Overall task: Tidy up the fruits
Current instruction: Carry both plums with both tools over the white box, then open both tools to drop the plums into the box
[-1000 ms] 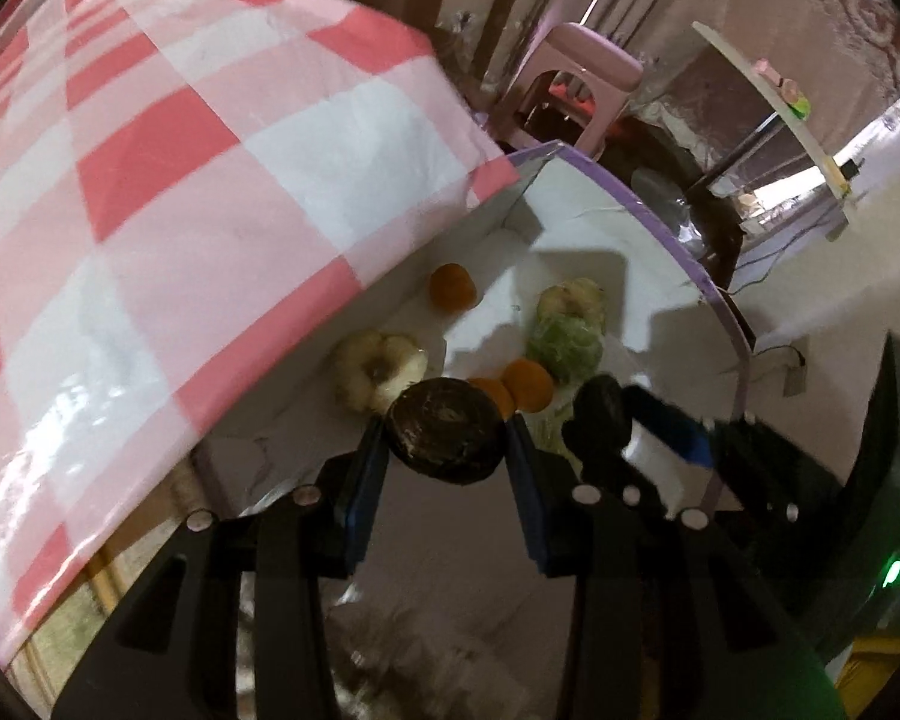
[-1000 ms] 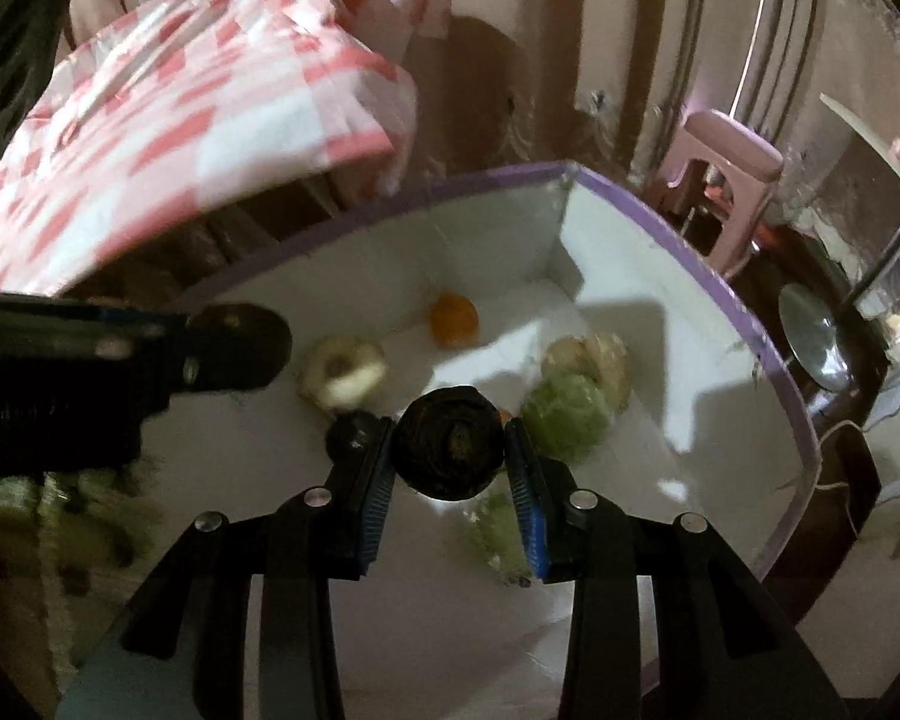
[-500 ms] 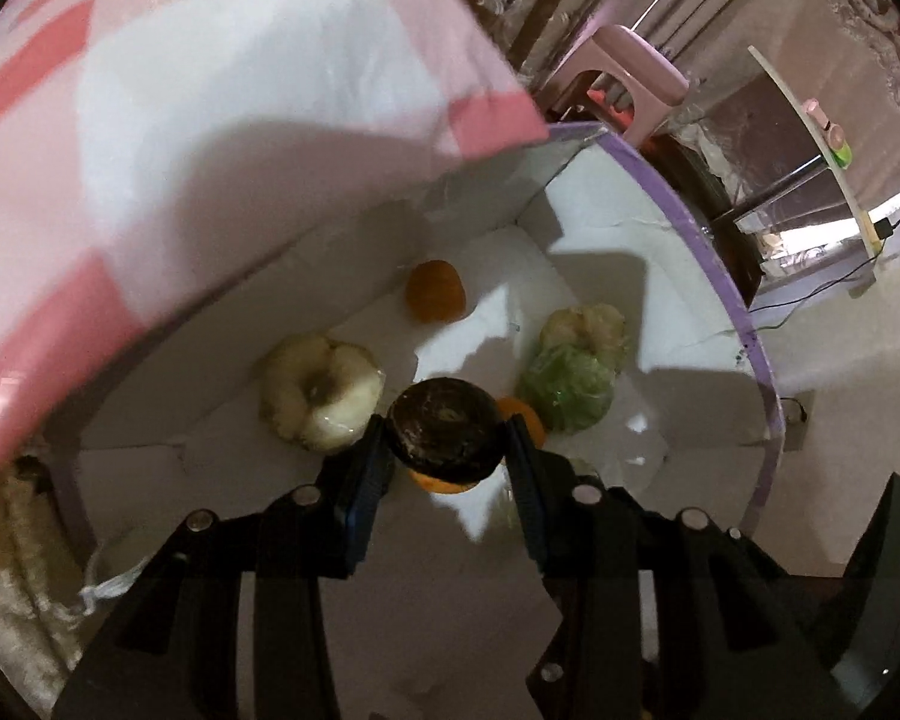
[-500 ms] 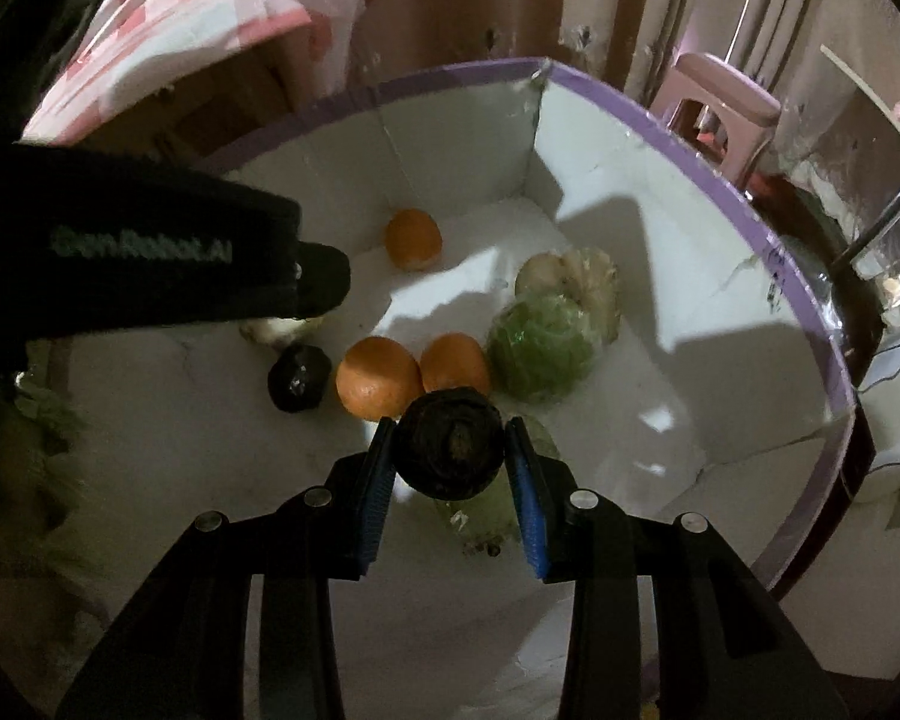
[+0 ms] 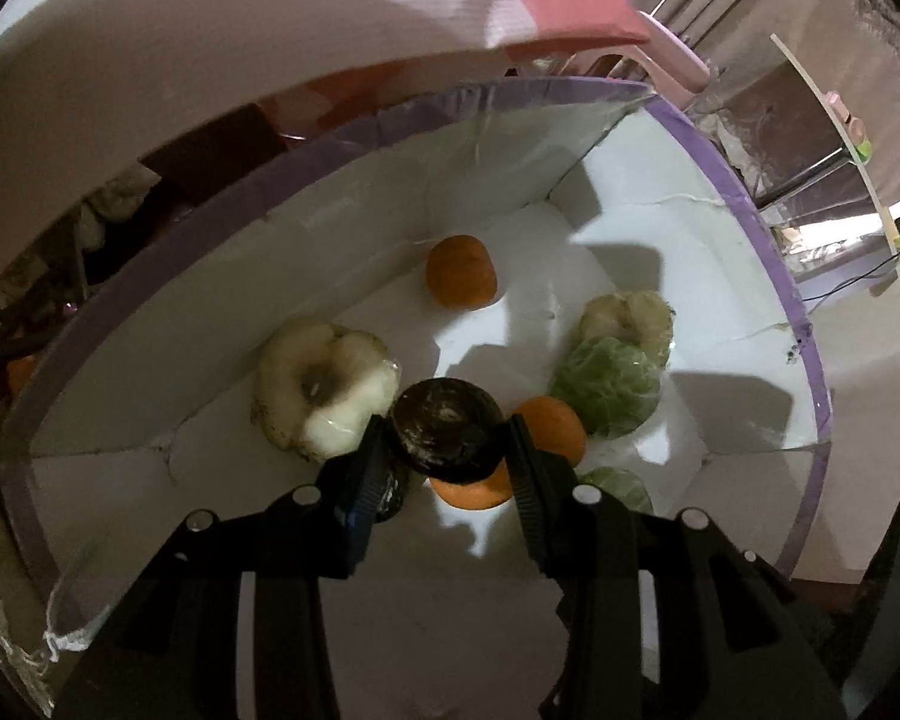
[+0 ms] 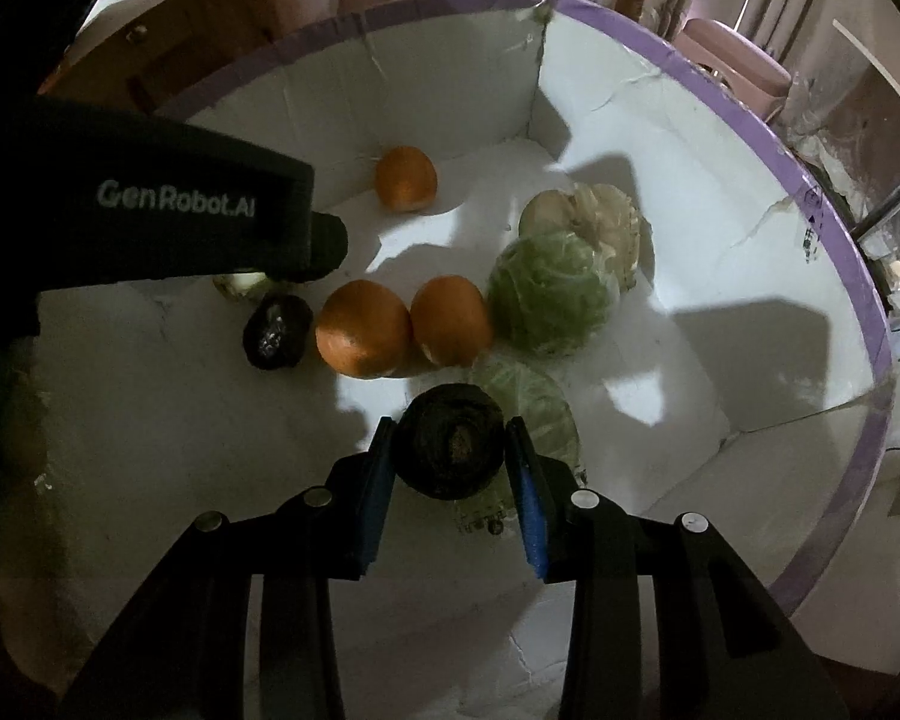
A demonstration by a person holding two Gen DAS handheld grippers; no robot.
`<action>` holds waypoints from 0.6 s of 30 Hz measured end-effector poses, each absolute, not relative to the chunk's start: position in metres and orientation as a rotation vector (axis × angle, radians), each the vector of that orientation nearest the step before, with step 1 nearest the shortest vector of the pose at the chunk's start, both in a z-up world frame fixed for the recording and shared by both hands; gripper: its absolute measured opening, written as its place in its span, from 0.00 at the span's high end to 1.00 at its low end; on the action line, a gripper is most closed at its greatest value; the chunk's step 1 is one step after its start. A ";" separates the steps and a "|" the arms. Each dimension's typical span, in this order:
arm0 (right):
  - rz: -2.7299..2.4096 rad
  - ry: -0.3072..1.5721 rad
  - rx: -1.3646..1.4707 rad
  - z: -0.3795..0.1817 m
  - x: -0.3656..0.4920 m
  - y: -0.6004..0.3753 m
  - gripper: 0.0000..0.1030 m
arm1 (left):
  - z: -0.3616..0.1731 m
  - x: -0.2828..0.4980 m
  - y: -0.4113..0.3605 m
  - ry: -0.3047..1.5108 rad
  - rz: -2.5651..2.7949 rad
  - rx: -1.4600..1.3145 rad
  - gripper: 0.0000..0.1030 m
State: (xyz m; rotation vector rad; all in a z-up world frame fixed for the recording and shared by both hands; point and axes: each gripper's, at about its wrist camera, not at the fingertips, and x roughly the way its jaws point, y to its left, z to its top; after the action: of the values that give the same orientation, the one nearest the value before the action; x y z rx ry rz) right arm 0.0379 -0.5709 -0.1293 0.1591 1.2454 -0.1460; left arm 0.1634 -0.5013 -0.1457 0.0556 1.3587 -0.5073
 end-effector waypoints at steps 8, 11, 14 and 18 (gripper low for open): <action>-0.139 1.245 0.162 -0.128 0.036 -0.570 0.63 | -0.147 0.164 -0.503 1.354 -0.511 0.055 0.61; -0.138 1.246 0.164 -0.128 0.036 -0.569 0.62 | -0.149 0.165 -0.502 1.356 -0.510 0.057 0.61; -0.142 1.245 0.161 -0.128 0.036 -0.569 0.60 | -0.149 0.165 -0.502 1.356 -0.508 0.059 0.61; -0.149 1.240 0.149 -0.128 0.036 -0.566 0.48 | -0.150 0.164 -0.502 1.357 -0.507 0.063 0.61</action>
State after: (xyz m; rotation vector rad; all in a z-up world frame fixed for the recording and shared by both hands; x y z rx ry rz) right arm 0.0363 -0.5661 -0.1283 0.1491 1.2405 -0.1493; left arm 0.1644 -0.5016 -0.1500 0.0631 1.3573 -0.5068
